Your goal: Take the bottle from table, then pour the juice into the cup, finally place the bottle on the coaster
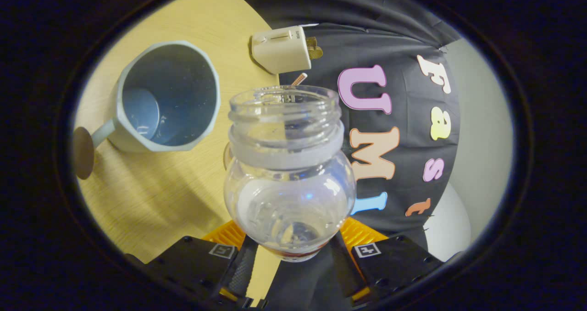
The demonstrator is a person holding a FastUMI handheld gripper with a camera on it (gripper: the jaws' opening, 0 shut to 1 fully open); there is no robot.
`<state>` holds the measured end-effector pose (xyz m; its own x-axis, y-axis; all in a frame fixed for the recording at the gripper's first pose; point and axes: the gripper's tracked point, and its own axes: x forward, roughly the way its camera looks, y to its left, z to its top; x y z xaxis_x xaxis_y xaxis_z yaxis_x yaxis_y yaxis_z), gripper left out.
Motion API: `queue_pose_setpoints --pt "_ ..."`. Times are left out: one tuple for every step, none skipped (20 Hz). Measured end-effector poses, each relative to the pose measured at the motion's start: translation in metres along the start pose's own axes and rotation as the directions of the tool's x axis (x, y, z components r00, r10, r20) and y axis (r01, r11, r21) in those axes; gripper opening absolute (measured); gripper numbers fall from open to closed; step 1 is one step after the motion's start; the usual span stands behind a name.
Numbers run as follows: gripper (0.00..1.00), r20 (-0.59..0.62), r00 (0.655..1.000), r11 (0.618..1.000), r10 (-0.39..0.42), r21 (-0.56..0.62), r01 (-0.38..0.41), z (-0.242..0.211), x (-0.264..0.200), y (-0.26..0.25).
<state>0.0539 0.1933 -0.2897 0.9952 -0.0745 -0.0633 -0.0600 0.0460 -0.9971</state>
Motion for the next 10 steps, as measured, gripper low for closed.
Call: queue_pose_setpoints --pt "0.79 -0.002 1.000 1.000 -0.004 -0.011 0.004 0.001 -0.001 -0.001" --pt "0.79 -0.005 1.000 1.000 -0.007 -0.024 0.007 0.001 -0.001 -0.002" --pt "0.79 -0.011 1.000 0.999 -0.015 -0.036 0.014 0.000 -0.001 -0.003" --pt "0.79 -0.017 1.000 0.999 -0.022 -0.047 0.022 -0.001 -0.002 -0.005" --pt "0.78 -0.024 0.999 0.998 -0.027 -0.056 0.025 0.000 -0.002 -0.006" --pt "0.78 -0.028 0.999 0.998 -0.032 -0.063 0.031 0.000 -0.002 -0.009" --pt "0.78 -0.035 0.999 0.997 -0.036 -0.072 0.034 0.001 0.000 -0.011" --pt "0.78 -0.036 0.999 0.996 -0.037 -0.081 0.034 0.002 0.001 -0.014" --pt "0.78 -0.028 0.999 0.995 -0.033 -0.090 0.031 0.004 0.002 -0.013" --pt "0.78 -0.024 0.999 0.994 -0.039 -0.101 0.037 0.006 0.002 -0.015"
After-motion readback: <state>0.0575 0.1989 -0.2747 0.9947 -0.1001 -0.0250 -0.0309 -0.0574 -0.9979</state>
